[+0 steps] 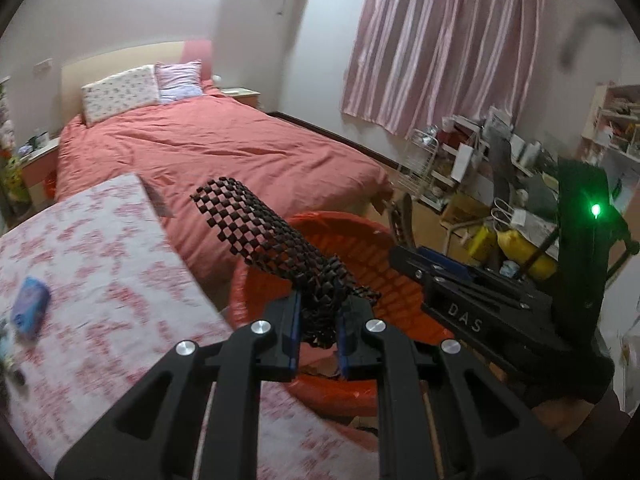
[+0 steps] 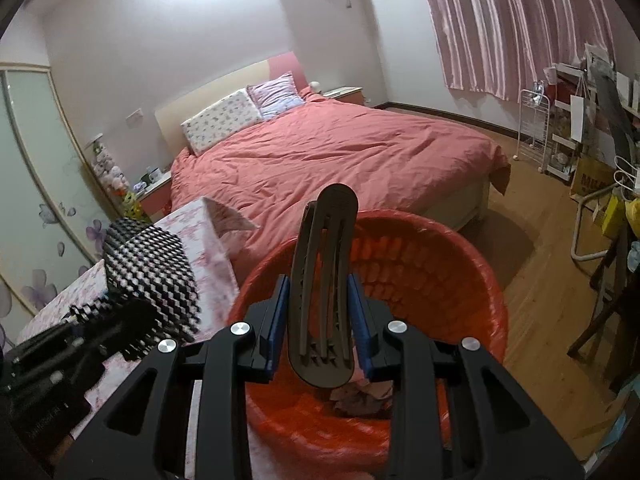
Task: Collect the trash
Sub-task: 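Carry the mesh cloth and comb over the orange basket and open both tools, then return to the bed and grasp the black floral scrunchie with the left tool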
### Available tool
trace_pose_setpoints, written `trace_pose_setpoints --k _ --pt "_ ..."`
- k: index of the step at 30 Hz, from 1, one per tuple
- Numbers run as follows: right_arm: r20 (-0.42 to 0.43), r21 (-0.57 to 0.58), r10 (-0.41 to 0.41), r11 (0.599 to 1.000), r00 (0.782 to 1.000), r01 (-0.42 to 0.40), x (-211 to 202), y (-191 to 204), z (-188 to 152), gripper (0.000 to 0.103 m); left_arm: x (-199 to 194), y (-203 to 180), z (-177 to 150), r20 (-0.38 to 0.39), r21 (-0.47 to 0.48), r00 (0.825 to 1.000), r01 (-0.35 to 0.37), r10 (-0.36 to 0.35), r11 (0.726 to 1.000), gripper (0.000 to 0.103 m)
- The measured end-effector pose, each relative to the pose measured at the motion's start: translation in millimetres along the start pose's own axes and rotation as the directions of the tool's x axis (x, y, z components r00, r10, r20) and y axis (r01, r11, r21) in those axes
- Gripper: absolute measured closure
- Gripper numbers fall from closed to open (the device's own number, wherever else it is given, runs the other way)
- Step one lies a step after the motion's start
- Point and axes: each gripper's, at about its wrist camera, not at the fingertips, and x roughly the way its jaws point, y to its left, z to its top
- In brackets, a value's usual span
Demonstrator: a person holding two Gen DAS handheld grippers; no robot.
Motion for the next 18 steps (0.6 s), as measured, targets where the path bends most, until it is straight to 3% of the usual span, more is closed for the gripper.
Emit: trace_pose_setpoints --k 3,7,10,18 --pt "-0.006 0.028 -0.003 1.000 1.000 0.003 8.9 -14.6 2.7 0.073 20.9 -4.2 0.1 -0.028 0.008 1.000 0.004 -0.004 1.000 0.085" --pt "-0.041 0.067 -0.002 0.998 0.999 0.004 22.4 -28.4 -1.5 0.071 40.0 1.5 -4.5 -0.062 0.001 0.998 -0.032 0.032 0.999 0.063" --pt "-0.049 0.071 -0.010 0.997 0.999 0.013 24.3 -29.6 -4.7 0.060 44.2 13.0 -8.9 -0.084 -0.011 0.995 -0.061 0.060 0.998 0.060" --pt "-0.056 0.056 -0.011 0.998 0.998 0.014 14.4 -18.7 -5.9 0.060 20.9 43.4 -22.2 -0.081 -0.035 0.984 -0.165 0.162 0.986 0.054"
